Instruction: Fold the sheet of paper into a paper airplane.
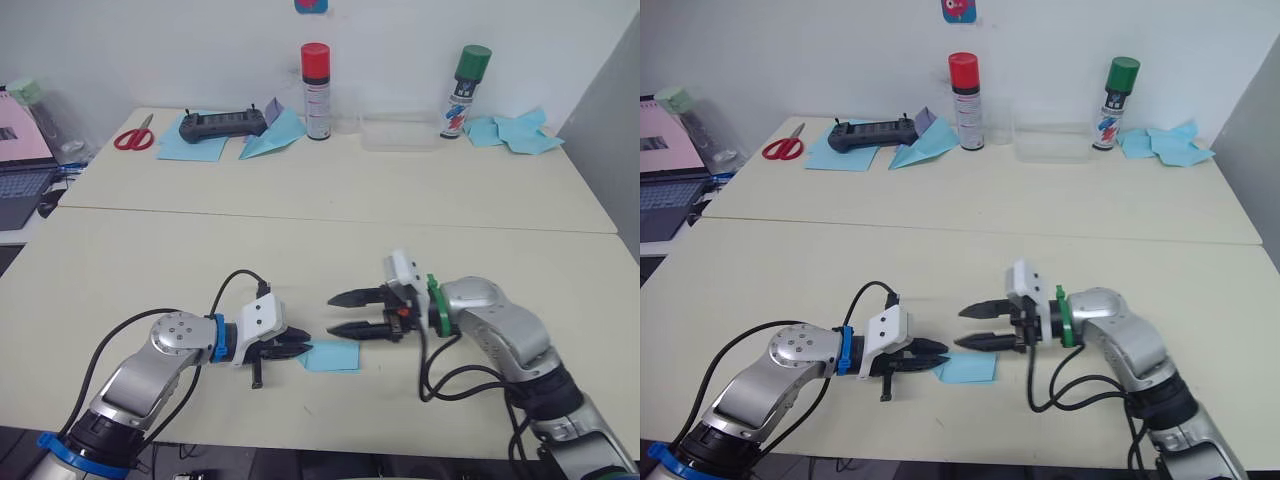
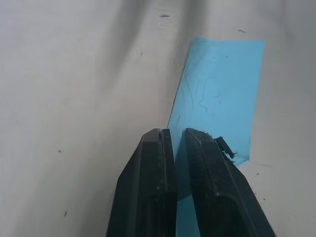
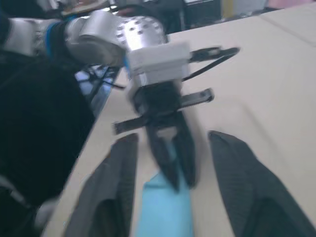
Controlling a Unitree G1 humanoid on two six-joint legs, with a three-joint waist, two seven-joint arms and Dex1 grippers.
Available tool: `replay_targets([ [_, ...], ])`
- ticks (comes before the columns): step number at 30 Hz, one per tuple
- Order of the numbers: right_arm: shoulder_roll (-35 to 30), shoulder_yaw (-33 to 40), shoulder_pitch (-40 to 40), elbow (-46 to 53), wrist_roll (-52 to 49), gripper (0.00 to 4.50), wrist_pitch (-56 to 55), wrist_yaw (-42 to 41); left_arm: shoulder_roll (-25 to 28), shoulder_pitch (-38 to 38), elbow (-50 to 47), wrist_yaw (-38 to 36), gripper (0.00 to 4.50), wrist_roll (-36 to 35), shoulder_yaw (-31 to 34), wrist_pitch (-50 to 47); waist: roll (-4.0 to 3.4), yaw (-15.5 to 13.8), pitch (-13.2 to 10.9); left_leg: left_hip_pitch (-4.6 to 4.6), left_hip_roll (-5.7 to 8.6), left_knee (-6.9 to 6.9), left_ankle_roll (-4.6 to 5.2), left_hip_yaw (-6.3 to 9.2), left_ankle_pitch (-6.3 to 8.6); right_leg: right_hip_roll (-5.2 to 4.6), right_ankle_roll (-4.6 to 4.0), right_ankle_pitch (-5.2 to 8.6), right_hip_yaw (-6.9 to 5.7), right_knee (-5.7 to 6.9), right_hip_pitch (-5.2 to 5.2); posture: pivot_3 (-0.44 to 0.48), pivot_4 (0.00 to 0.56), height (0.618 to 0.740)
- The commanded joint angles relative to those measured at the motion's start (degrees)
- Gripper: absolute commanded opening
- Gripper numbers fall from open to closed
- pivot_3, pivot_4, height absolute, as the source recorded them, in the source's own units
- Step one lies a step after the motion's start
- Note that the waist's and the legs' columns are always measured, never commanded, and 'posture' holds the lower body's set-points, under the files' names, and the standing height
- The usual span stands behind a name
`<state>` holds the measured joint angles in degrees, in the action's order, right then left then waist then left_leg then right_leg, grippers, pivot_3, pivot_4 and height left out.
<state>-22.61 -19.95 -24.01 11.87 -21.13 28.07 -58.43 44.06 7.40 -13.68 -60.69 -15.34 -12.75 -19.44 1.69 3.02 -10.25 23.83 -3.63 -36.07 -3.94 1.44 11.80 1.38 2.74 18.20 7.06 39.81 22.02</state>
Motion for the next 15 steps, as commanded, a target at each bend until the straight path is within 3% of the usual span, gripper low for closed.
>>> replay_targets([
  [1,1.12,-4.17,0.9,-0.78,5.58,0.74,-1.58,3.97,-0.03,-0.49,2.13,0.43,0.76,2.63,-1.76,-0.67,-0.03,-0.04,-0.01,0.03,0.01,0.02,0.0,-0.02,0.0,-0.01,0.0,0.0,0.02,-0.03,0.02,0.0,0.15,0.74],
  [3,0.33,-5.93,1.3,-1.07,7.21,0.03,-0.48,4.02,0.0,-0.15,2.31,0.31,0.76,2.68,-1.87,-0.62,-0.03,-0.13,-0.01,0.05,0.03,0.02,0.0,-0.03,0.0,-0.02,0.0,0.0,0.03,-0.03,0.03,0.0,0.15,0.74],
  [15,-6.19,-9.59,3.61,-3.49,13.38,0.03,3.66,3.25,0.13,-0.89,1.4,0.62,0.76,2.88,-2.35,-0.71,-0.06,-0.15,0.06,-0.01,0.02,0.0,0.0,-0.03,0.0,-0.02,0.0,0.0,0.04,0.02,0.0,0.0,0.15,0.74],
])
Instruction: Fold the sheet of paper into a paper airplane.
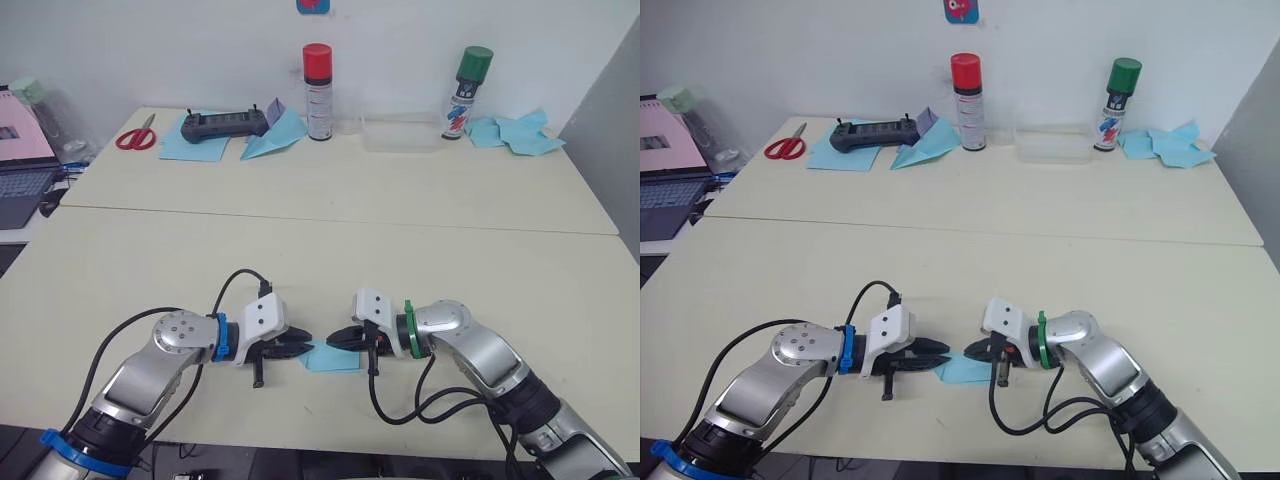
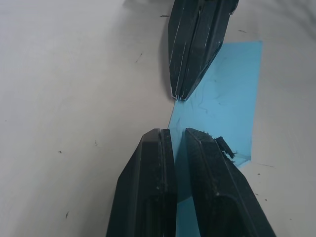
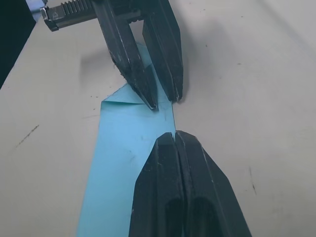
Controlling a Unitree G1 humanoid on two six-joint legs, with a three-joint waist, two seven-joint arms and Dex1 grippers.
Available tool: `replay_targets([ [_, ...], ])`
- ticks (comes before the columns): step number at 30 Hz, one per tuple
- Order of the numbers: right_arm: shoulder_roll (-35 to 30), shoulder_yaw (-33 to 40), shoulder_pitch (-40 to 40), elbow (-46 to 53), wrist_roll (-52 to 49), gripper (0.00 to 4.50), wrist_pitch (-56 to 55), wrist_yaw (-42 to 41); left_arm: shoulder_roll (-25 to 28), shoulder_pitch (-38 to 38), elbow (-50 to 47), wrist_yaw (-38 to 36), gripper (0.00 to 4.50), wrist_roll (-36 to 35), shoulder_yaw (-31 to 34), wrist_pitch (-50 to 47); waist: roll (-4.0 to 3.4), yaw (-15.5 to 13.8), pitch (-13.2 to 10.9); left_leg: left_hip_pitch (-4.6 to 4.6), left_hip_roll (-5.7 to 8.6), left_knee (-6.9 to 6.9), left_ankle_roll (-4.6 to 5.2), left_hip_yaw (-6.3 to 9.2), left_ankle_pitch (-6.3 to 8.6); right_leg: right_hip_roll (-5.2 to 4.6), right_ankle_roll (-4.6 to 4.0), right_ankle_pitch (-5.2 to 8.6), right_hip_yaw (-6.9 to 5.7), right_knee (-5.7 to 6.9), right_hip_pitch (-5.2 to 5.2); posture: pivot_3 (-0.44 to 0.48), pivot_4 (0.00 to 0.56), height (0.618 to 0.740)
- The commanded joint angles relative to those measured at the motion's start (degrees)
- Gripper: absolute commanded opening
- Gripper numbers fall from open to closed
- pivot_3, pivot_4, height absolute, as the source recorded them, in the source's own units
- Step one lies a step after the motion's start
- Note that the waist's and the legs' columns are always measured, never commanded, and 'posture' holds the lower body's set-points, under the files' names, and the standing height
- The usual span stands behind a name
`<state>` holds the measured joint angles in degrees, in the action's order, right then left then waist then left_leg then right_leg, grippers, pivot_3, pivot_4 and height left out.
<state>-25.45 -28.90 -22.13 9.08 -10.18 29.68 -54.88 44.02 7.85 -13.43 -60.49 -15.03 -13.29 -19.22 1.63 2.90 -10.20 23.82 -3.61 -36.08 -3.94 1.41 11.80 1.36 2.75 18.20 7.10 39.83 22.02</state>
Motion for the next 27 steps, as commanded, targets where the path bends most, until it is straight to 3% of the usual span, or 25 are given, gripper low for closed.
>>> replay_targets([
  [1,-4.16,-0.26,2.32,-0.4,2.27,0.03,2.23,-0.33,0.13,-1.38,1.08,0.5,0.76,2.53,-1.82,-1.01,0.01,-0.03,0.02,0.0,0.01,0.0,0.0,0.0,0.0,-0.01,0.0,0.0,0.0,-0.02,-0.02,0.0,0.15,0.74],
  [10,-12.3,7.12,8.59,3.66,-2.21,0.03,1.09,-2.61,-0.28,-1.43,1.57,1.14,0.76,2.65,-2.05,-0.92,-0.02,-0.22,0.3,-0.08,0.02,0.02,0.01,0.04,0.01,-0.04,0.06,-0.03,-0.05,-0.35,-0.28,0.0,0.15,0.74],
  [16,-6.1,15.54,6.74,8.04,-15.11,0.03,5.0,-2.69,-0.64,-0.57,2.64,0.99,0.76,2.86,-2.41,-0.48,-0.01,-0.03,0.31,-0.08,0.02,0.02,0.01,0.02,0.01,-0.04,0.13,-0.09,0.0,-0.4,-0.31,0.0,0.15,0.74],
  [23,-1.62,8.18,2.73,5.17,-10.48,0.03,3.36,-2.08,-0.48,0.06,3.21,0.27,0.76,2.8,-2.7,-0.09,-0.03,-0.09,0.3,-0.06,0.02,0.02,0.01,0.03,0.01,-0.04,0.16,-0.11,-0.03,-0.47,-0.29,0.0,0.15,0.74],
  [27,-2.41,2.34,1.89,1.94,-4.88,0.03,1.26,-3.24,-0.17,-0.01,2.74,0.15,0.76,2.6,-2.27,-0.37,-0.03,-0.19,0.29,-0.02,0.02,0.02,0.01,0.02,0.01,-0.05,0.15,-0.11,-0.03,-0.47,-0.26,0.0,0.15,0.74],
])
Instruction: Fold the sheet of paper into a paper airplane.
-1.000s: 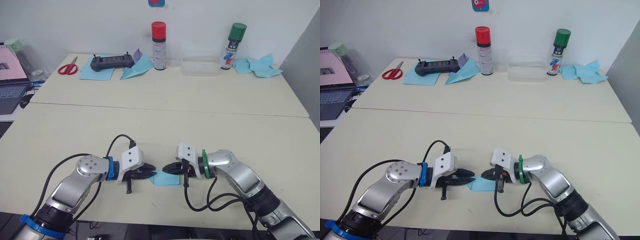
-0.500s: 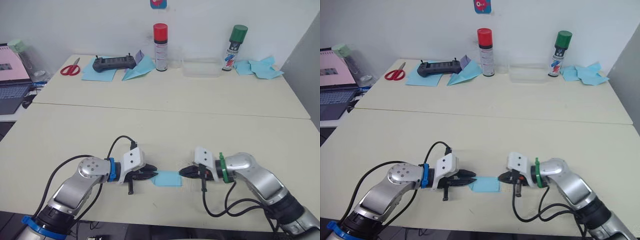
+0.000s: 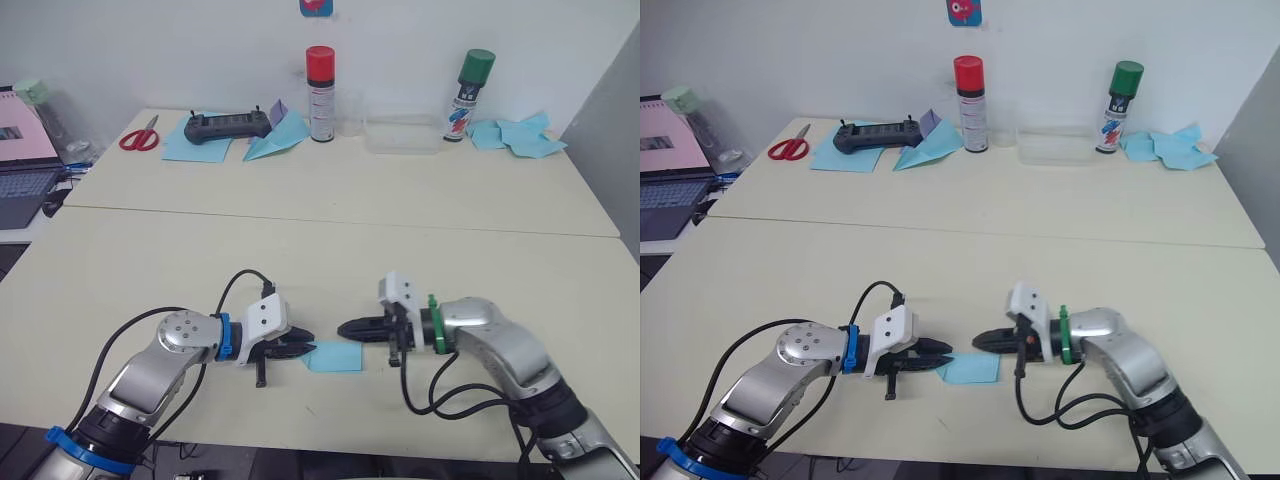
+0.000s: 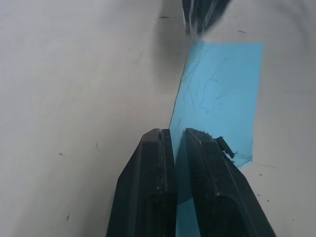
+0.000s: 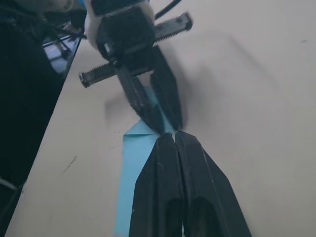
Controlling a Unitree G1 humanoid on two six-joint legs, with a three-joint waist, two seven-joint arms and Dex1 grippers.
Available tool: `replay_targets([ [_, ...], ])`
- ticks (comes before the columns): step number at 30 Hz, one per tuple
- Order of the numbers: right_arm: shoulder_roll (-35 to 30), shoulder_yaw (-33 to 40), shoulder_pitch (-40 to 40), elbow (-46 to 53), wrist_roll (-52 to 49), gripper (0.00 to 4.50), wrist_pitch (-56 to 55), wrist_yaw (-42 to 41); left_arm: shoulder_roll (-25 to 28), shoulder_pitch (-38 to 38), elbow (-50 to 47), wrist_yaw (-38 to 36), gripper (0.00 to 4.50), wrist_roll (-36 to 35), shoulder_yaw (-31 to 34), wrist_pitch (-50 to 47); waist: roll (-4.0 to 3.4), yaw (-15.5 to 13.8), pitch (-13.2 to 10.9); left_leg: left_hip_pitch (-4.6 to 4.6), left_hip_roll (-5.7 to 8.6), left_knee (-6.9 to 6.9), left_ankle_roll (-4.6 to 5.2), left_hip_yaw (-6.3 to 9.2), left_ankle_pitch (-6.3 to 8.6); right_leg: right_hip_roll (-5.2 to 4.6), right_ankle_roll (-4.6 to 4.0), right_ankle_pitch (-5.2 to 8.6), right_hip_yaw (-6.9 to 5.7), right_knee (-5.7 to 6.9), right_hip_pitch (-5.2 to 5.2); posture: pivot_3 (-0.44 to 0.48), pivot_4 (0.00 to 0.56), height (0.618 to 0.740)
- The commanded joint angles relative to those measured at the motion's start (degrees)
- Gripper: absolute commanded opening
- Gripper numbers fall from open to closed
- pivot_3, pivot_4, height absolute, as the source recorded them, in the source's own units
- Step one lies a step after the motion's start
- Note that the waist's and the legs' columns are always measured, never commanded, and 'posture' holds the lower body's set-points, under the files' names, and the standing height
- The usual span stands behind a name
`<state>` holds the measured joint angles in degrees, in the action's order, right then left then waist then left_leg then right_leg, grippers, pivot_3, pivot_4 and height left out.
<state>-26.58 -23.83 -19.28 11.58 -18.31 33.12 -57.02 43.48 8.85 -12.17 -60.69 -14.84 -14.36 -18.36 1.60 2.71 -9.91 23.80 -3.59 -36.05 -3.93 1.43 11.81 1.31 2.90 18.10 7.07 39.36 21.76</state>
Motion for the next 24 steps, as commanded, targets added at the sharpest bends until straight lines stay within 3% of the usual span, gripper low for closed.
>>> replay_targets([
  [1,-1.92,-4.04,-1.03,-1.21,4.65,0.03,-2.77,-1.65,0.63,-1.33,1.07,0.43,0.76,2.23,-0.87,-1.38,0.0,0.01,0.0,0.0,0.0,0.0,0.0,-0.01,0.0,0.0,0.0,0.0,0.0,0.0,0.0,0.0,0.15,0.74],
  [13,-3.1,-6.73,-2.49,-5.09,8.76,0.03,-3.84,-1.71,2.35,-4.86,-0.42,1.22,0.76,1.32,2.48,-1.46,-0.02,0.55,0.03,-0.05,-0.05,0.06,0.0,0.0,0.0,0.03,-0.04,0.02,-0.01,0.02,0.0,0.0,0.15,0.74],
  [16,-2.93,-6.72,-2.77,-5.49,8.52,0.0,-3.93,-1.97,0.9,-4.26,-0.74,2.02,0.04,0.54,2.87,-1.32,-0.03,0.55,0.04,-0.07,-0.05,0.05,0.0,-0.01,0.0,0.03,-0.03,0.01,0.01,0.02,-0.01,0.0,0.15,0.74],
  [24,-2.96,-6.66,-2.67,-5.14,8.41,0.0,-3.33,-2.22,1.36,-4.48,-0.62,0.42,0.04,-0.06,3.56,-1.05,-0.02,0.55,0.04,-0.07,-0.04,0.03,0.0,-0.01,0.0,0.02,-0.03,0.01,0.0,0.02,-0.01,0.0,0.15,0.74],
])
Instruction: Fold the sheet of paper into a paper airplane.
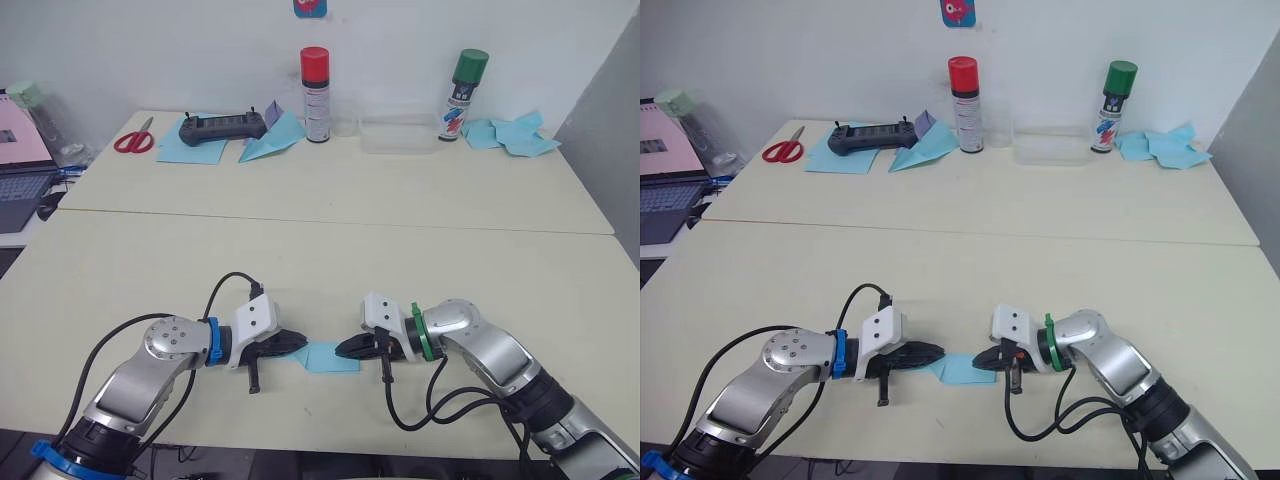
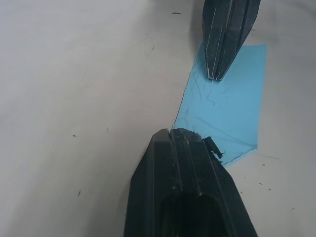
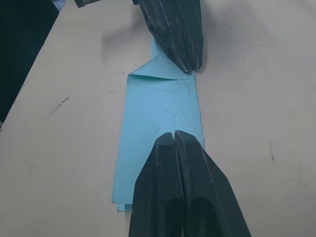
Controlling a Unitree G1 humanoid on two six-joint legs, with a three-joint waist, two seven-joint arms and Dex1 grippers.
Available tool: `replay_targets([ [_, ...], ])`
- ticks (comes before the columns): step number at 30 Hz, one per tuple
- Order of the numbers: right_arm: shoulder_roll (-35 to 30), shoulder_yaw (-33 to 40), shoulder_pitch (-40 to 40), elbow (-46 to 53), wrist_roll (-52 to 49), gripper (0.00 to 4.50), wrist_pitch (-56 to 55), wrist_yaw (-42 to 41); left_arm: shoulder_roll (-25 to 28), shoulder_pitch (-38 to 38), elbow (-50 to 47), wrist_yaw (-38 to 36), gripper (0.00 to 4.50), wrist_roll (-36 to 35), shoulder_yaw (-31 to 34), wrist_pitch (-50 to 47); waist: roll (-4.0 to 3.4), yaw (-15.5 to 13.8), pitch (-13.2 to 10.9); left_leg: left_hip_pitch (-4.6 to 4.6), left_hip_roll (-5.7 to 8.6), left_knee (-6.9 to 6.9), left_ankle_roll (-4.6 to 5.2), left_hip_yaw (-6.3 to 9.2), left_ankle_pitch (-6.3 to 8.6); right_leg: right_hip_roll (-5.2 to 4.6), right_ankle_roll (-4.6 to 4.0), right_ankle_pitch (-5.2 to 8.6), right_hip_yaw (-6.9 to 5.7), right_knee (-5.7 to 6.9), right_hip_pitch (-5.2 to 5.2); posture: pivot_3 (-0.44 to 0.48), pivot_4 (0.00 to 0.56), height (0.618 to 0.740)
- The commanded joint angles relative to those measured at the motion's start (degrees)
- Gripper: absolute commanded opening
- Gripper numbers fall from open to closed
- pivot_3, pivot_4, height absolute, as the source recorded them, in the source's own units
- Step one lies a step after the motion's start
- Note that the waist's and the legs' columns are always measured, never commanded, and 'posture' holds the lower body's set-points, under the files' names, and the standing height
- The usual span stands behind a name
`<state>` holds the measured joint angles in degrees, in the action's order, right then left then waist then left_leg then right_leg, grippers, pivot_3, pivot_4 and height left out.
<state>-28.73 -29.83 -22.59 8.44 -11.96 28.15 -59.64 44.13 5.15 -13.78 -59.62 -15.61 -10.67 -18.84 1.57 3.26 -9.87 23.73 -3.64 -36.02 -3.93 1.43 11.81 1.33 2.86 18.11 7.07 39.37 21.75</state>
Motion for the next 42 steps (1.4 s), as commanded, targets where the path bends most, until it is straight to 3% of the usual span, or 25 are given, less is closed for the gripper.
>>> replay_targets([
  [1,-0.85,-0.69,0.68,-1.95,2.07,0.0,1.69,0.38,1.16,-0.68,1.26,-0.77,0.04,1.29,-0.41,-0.72,0.0,0.0,0.0,0.0,0.0,0.0,0.0,0.0,0.0,0.0,0.0,0.0,0.0,0.0,0.0,0.0,0.15,0.74],
  [6,-0.85,-1.1,1.07,-1.58,2.47,0.0,1.8,0.8,4.45,-1.93,4.94,0.38,0.04,5.52,-0.48,0.07,-0.02,0.0,0.02,-0.01,-0.01,0.02,0.0,0.0,0.0,0.0,-0.01,0.01,0.0,0.0,0.01,0.0,0.15,0.74],
  [9,-0.67,-1.23,1.08,-1.49,2.4,0.0,2.02,1.03,6.14,-3.93,4.94,0.1,0.04,4.34,1.07,0.41,-0.05,0.03,0.06,-0.04,-0.01,0.04,0.0,-0.01,0.0,0.0,-0.03,0.02,0.01,0.0,0.01,0.0,0.15,0.74],
  [17,-0.45,-1.19,0.81,-2.4,1.96,0.0,1.73,0.9,9.97,-10.16,1.4,0.79,0.04,0.08,11.46,-1.5,-0.06,0.34,0.13,-0.37,-0.06,0.21,0.0,-0.07,0.01,-0.01,-0.54,0.31,0.03,0.04,0.11,0.0,0.15,0.74],
  [20,0.66,1.24,0.97,-2.28,-0.33,0.0,0.34,0.75,10.42,-11.75,-2.02,1.09,0.04,-2.33,16.95,-1.64,0.04,0.46,0.06,-0.36,-0.08,0.21,-0.01,-0.11,0.01,-0.01,-0.54,0.31,0.05,0.03,0.11,0.0,0.15,0.74],
  [23,5.42,10.4,1.51,1.37,-9.93,0.0,2.96,3.13,9.49,-11.44,-5.37,1.19,0.04,-5.97,21.25,-2.84,0.23,0.35,-0.25,-0.31,-0.07,0.21,-0.01,-0.07,0.01,-0.02,-0.54,0.31,0.01,0.06,0.17,0.0,0.15,0.74],
  [24,4.77,12.14,1.53,3.51,-11.34,0.19,2.34,1.92,9.34,-11.56,-6.8,0.89,0.01,-7.4,22.89,-3.13,0.23,0.3,-0.26,-0.17,-0.07,0.18,-0.01,-0.06,0.01,-0.02,-0.52,0.3,0.01,0.14,0.18,0.0,0.15,0.74],
  [26,2.04,15.8,2.05,8.56,-15.6,0.62,4.29,-0.8,9.42,-13.37,-10.28,-0.58,0.53,-10.39,25.96,-3.45,0.19,0.03,-0.42,0.34,-0.04,0.04,-0.02,-0.05,0.0,-0.04,-0.11,0.07,0.01,0.27,0.48,0.0,0.15,0.74],
  [29,-3.07,19.34,4.07,13.61,-20.29,1.66,6.52,-4.08,10.21,-18.94,-16.08,-3.72,1.36,-13.28,28.69,-3.98,0.19,-0.04,-0.41,0.51,0.01,0.09,-0.02,-0.05,0.02,-0.16,-0.16,0.0,-0.07,-0.01,0.49,0.0,0.15,0.74],
  [34,-6.24,23.87,9.44,19.99,-20.98,3.44,1.3,-3.91,9.27,-25.22,-23.62,-5.51,2.9,-16.73,31.61,-3.65,0.14,-0.02,-0.45,0.57,-0.05,0.32,-0.01,0.08,0.05,-0.11,-0.31,0.02,-0.25,-0.23,0.5,0.0,0.15,0.74],
  [37,-7.1,25.54,13.23,22.49,-21.84,3.46,-0.66,-3.94,7.08,-29.12,-24.8,-6.09,3.78,-13.61,32.3,2.1,0.1,-0.05,-0.47,0.6,-0.05,0.3,-0.01,0.07,0.05,-0.08,-0.24,0.07,-0.2,-0.26,0.51,0.0,0.15,0.74],
  [39,-8.73,24.75,16.41,22.34,-18.11,3.0,-5.81,-5.37,4.43,-32.07,-24.6,-6.39,4.35,-10.59,32.54,8.6,0.11,0.03,-0.47,0.6,-0.04,0.26,-0.01,0.01,0.05,-0.1,-0.22,0.07,-0.16,-0.32,0.47,0.0,0.15,0.74],
  [41,-10.09,22.62,19.59,22.22,-13.56,2.36,-11.54,-6.64,2.22,-34.36,-24.65,-6.21,4.38,-9.58,33.05,12.03,0.12,-0.04,-0.46,0.59,-0.01,0.19,-0.01,-0.07,0.05,-0.17,-0.17,0.05,-0.14,-0.36,0.47,0.0,0.15,0.74],
  [42,-10.34,21.68,20.51,22.09,-12.23,2.36,-13.41,-6.94,1.52,-35.12,-24.56,-6.28,4.38,-8.95,33.08,13.68,0.13,-0.04,-0.46,0.59,0.0,0.17,-0.01,-0.06,0.05,-0.19,-0.13,0.07,-0.15,-0.36,0.46,0.0,0.15,0.74],
])
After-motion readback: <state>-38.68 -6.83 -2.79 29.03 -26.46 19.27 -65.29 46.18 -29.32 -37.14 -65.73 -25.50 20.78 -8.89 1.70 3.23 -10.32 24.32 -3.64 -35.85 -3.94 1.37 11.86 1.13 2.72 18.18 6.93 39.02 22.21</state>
